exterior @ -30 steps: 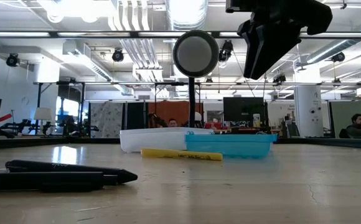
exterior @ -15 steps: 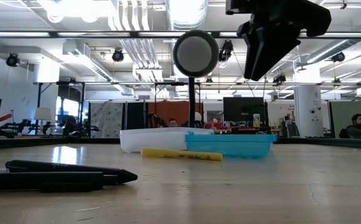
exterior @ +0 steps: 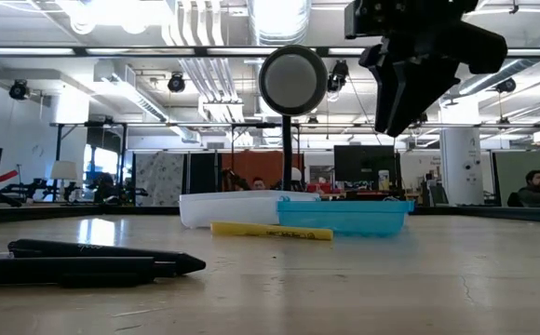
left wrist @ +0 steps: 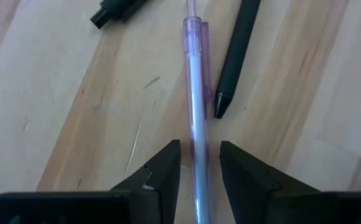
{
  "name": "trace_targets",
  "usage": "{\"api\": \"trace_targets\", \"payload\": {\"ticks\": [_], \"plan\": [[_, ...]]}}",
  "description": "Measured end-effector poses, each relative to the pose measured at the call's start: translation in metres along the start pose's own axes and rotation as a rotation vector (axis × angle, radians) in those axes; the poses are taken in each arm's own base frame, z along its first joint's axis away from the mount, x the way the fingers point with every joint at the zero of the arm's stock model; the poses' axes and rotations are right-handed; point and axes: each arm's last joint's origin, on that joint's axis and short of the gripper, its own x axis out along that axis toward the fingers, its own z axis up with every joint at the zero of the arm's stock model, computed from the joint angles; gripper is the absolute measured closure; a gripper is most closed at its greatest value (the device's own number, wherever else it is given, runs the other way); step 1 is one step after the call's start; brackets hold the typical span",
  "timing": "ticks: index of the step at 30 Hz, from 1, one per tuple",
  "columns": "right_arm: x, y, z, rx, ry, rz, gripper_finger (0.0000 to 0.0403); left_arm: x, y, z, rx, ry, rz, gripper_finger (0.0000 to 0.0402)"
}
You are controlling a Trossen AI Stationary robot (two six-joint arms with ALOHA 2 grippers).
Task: Pick & place school supplies into a supply box
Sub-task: Put the purple pen into the supply box
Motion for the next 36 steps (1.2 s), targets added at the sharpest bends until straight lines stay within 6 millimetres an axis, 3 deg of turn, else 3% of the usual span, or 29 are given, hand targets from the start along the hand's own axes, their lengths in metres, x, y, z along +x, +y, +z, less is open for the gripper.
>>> {"api": "trace_targets", "payload": {"ticks": [5, 13, 19, 26, 31, 36], "plan": [[0.001, 0.000, -0.001, -0.003, 0.005, -0.001, 0.0252, 0.005, 0.001, 0.001, -0.007, 0.017, 0.015, 0.0313], [-0.001, -0.001, -0.002, -0.020, 0.000, 0.000, 0.0252, 0.011, 0.008, 0.009, -0.036, 0.067, 0.054, 0.0388], [-0.013, -0.007, -0.005, -0.012, -0.038, -0.064, 0.0252, 0.010, 0.010, 0.016, -0.177, 0.082, 0.056, 0.0389], [-0.036, -0.020, -0.012, 0.045, -0.117, -0.122, 0.0252, -0.008, 0.014, 0.025, -0.370, 0.014, 0.025, 0.0393], [-0.051, -0.030, -0.020, 0.113, -0.173, -0.166, 0.0252, -0.036, 0.014, 0.036, -0.438, -0.066, -0.068, 0.0395], [-0.059, -0.036, -0.029, 0.219, -0.210, -0.181, 0.0252, -0.058, 0.029, 0.060, -0.533, -0.234, -0.081, 0.0395]]}}
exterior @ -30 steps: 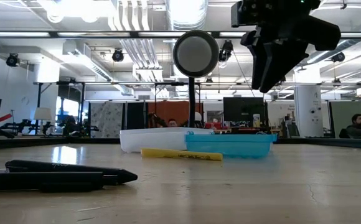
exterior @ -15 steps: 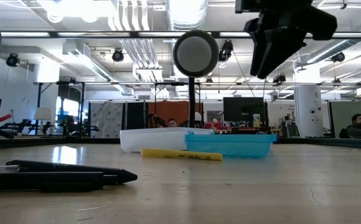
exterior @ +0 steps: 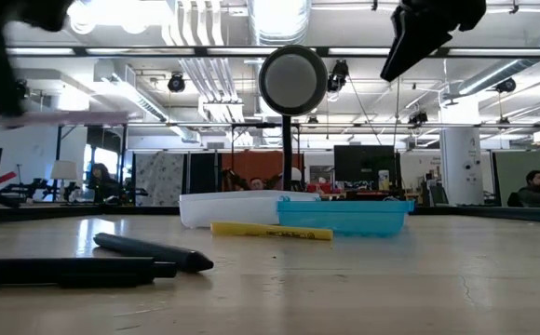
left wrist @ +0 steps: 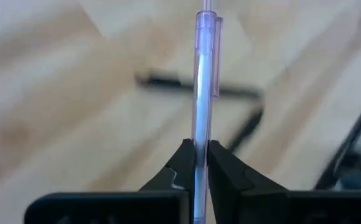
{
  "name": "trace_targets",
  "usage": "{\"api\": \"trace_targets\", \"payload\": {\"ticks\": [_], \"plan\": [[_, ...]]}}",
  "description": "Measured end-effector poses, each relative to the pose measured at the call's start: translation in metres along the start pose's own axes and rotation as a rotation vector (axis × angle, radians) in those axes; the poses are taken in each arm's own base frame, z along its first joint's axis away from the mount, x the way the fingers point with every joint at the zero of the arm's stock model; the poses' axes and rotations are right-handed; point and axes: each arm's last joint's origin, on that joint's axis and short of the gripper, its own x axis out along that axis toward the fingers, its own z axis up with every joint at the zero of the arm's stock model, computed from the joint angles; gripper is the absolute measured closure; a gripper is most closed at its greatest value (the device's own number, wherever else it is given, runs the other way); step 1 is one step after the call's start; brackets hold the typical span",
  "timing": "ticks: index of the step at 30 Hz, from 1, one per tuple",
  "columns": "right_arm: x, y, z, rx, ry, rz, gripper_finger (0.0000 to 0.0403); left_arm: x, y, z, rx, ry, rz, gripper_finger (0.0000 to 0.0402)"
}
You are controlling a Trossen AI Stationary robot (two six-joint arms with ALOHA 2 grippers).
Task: Pick & place school supplies into a supply box
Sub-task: Put the purple pen into the supply box
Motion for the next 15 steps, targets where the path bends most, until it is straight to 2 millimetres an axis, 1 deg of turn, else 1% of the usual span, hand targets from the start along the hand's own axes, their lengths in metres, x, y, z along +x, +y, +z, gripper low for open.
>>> {"api": "trace_targets", "payload": {"ticks": [3, 6, 9, 12, 14, 15], "plan": [[-0.004, -0.005, -0.006, 0.071, -0.011, 0.000, 0.0252, -0.001, 0.002, 0.025, -0.016, -0.062, 0.024, 0.0398], [-0.006, -0.008, -0.013, 0.128, -0.015, 0.002, 0.0252, 0.002, 0.004, 0.056, -0.001, -0.106, 0.041, 0.0395], [-0.010, -0.011, -0.019, 0.176, -0.026, 0.010, 0.0252, 0.011, 0.009, 0.091, 0.004, -0.127, 0.075, 0.0395], [-0.011, -0.013, -0.025, 0.197, -0.029, 0.014, 0.0252, 0.021, 0.015, 0.125, 0.041, -0.123, 0.073, 0.0397], [-0.010, -0.013, -0.029, 0.218, -0.024, 0.012, 0.0252, 0.028, 0.018, 0.142, 0.050, -0.101, 0.057, 0.0398], [-0.010, -0.013, -0.031, 0.227, -0.021, 0.011, 0.0252, 0.030, 0.020, 0.148, 0.049, -0.087, 0.054, 0.0398]]}}
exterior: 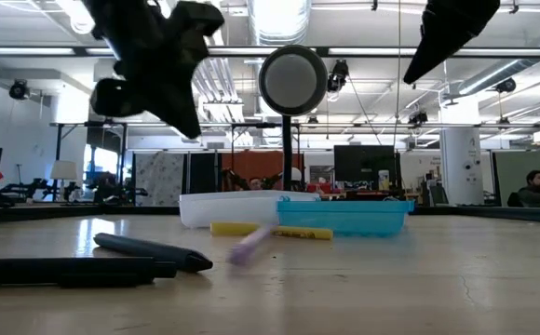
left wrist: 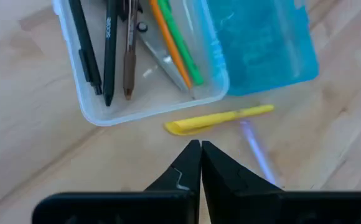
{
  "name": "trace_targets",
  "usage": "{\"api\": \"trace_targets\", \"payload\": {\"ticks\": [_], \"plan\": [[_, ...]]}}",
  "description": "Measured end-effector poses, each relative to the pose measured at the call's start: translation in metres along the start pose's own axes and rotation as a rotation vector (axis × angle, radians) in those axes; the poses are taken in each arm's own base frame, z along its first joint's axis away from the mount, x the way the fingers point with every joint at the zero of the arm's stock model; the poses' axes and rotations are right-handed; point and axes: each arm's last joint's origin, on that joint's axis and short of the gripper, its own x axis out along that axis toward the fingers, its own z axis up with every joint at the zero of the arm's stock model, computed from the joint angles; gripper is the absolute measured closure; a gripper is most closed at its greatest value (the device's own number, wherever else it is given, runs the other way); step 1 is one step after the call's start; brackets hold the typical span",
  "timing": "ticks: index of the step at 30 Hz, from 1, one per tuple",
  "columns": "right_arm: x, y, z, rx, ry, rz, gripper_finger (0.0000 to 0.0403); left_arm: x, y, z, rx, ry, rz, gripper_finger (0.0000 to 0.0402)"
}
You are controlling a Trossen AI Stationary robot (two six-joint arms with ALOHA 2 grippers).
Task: Pick & place school supplies into a supply box
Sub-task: Put the purple pen into the supply box
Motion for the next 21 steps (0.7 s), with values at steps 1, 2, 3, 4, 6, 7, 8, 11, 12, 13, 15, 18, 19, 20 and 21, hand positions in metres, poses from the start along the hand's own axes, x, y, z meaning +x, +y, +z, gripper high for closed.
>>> {"api": "trace_targets", "payload": {"ticks": [1, 2, 3, 4, 6, 7, 8, 11, 12, 13, 15, 18, 19, 20, 21], "plan": [[0.001, 0.000, -0.002, 0.007, 0.005, -0.002, 0.0252, 0.002, 0.002, 0.003, 0.004, 0.019, -0.004, 0.0398], [0.002, 0.000, -0.004, 0.013, 0.009, -0.004, 0.0252, 0.003, 0.002, 0.005, 0.015, 0.026, -0.008, 0.0399], [0.004, 0.000, -0.006, 0.015, 0.017, -0.006, 0.0252, 0.003, 0.003, 0.006, 0.038, 0.027, -0.011, 0.0399], [0.006, 0.000, -0.009, 0.025, 0.029, -0.002, 0.0252, 0.003, 0.003, 0.006, 0.073, 0.028, -0.013, 0.0399], [0.008, 0.002, -0.013, 0.052, 0.072, 0.039, 0.0252, 0.002, 0.002, 0.005, 0.123, 0.038, -0.020, 0.0400], [0.010, 0.003, -0.015, 0.070, 0.099, 0.066, 0.0252, 0.002, 0.002, 0.005, 0.135, 0.055, -0.030, 0.0400], [0.011, 0.005, -0.017, 0.084, 0.123, 0.087, 0.0252, 0.002, 0.002, 0.004, 0.148, 0.070, -0.040, 0.0400], [0.016, 0.008, -0.025, 0.072, 0.169, 0.112, 0.0252, 0.005, 0.002, 0.003, 0.206, 0.092, -0.048, 0.0401], [0.017, 0.008, -0.026, 0.071, 0.179, 0.114, 0.0252, 0.006, 0.002, 0.003, 0.217, 0.094, -0.046, 0.0401], [0.018, 0.009, -0.028, 0.082, 0.194, 0.123, 0.0252, 0.006, 0.002, 0.003, 0.222, 0.096, -0.045, 0.0401], [0.020, 0.011, -0.031, 0.118, 0.242, 0.171, 0.0252, 0.007, 0.002, 0.002, 0.225, 0.097, -0.043, 0.0401], [0.021, 0.017, -0.033, 0.209, 0.305, 0.278, 0.0252, 0.008, 0.001, 0.001, 0.230, 0.103, -0.045, 0.0401], [0.022, 0.020, -0.033, 0.248, 0.318, 0.317, 0.0252, 0.008, 0.001, 0.000, 0.230, 0.104, -0.047, 0.0401], [0.022, 0.023, -0.033, 0.285, 0.326, 0.354, 0.0252, 0.007, 0.000, -0.001, 0.226, 0.103, -0.053, 0.0401], [0.023, 0.026, -0.031, 0.327, 0.326, 0.390, 0.0252, 0.007, -0.002, -0.002, 0.228, 0.103, -0.060, 0.0401]]}}
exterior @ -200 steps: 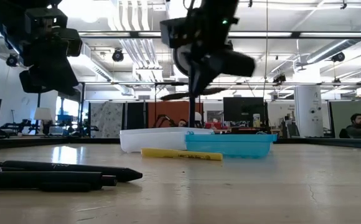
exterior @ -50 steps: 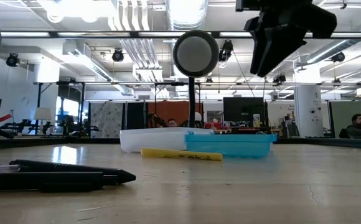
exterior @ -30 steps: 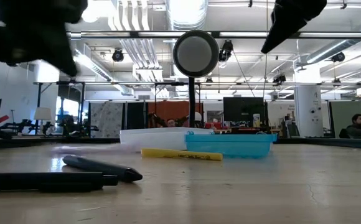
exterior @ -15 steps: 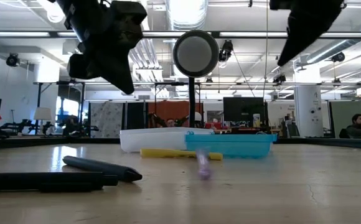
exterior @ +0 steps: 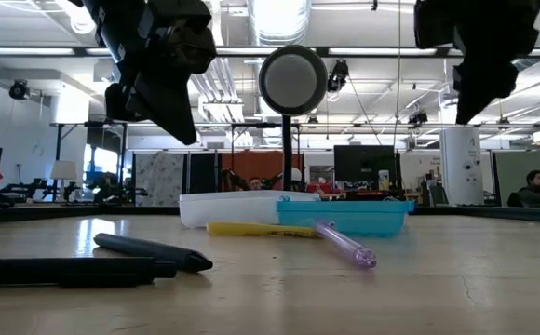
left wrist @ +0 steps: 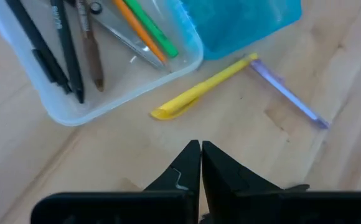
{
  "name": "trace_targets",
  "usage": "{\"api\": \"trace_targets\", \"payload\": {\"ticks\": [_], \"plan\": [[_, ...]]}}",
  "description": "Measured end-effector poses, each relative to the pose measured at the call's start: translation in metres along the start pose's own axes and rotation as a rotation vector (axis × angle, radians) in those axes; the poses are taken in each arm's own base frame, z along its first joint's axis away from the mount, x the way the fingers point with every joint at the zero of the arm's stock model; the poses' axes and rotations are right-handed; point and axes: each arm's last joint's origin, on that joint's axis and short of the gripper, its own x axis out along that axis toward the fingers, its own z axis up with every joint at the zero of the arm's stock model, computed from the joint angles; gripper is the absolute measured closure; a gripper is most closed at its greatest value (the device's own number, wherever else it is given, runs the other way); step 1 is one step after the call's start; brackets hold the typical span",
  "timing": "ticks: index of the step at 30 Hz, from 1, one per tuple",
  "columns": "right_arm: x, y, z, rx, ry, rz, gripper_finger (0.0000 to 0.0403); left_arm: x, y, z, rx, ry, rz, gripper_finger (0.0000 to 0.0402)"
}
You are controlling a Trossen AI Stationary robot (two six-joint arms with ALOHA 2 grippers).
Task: Pick & place school supplies into a supply box
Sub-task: Put the purple pen into the supply box
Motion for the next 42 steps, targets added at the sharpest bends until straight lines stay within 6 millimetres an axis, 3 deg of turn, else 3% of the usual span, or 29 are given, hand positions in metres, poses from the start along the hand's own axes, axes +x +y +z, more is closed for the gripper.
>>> {"api": "trace_targets", "payload": {"ticks": [6, 12, 17, 26, 29, 37, 42], "plan": [[0.015, 0.019, 0.011, 0.188, -0.055, 0.144, 0.0252, -0.004, -0.016, -0.018, 0.026, 0.016, -0.048, 0.0401], [0.044, 0.040, 0.016, 0.322, -0.012, 0.122, 0.0252, -0.018, -0.041, -0.052, 0.040, -0.031, -0.073, 0.0401], [0.069, 0.073, 0.019, 0.395, 0.020, 0.071, 0.0252, -0.030, -0.046, -0.074, 0.064, -0.061, -0.040, 0.0401], [0.110, 0.118, 0.034, 0.538, 0.050, -0.083, 0.0252, -0.055, -0.029, -0.104, 0.221, -0.120, 0.113, 0.0401], [0.119, 0.130, 0.040, 0.556, 0.046, -0.131, 0.0244, -0.064, -0.013, -0.116, 0.218, -0.184, 0.114, 0.0401], [0.139, 0.148, 0.050, 0.663, 0.047, -0.234, 0.0176, -0.078, 0.039, -0.133, 0.126, -0.238, -0.037, 0.0401], [0.147, 0.152, 0.052, 0.692, 0.054, -0.260, 0.0137, -0.083, 0.056, -0.133, 0.101, -0.268, -0.144, 0.0401]]}}
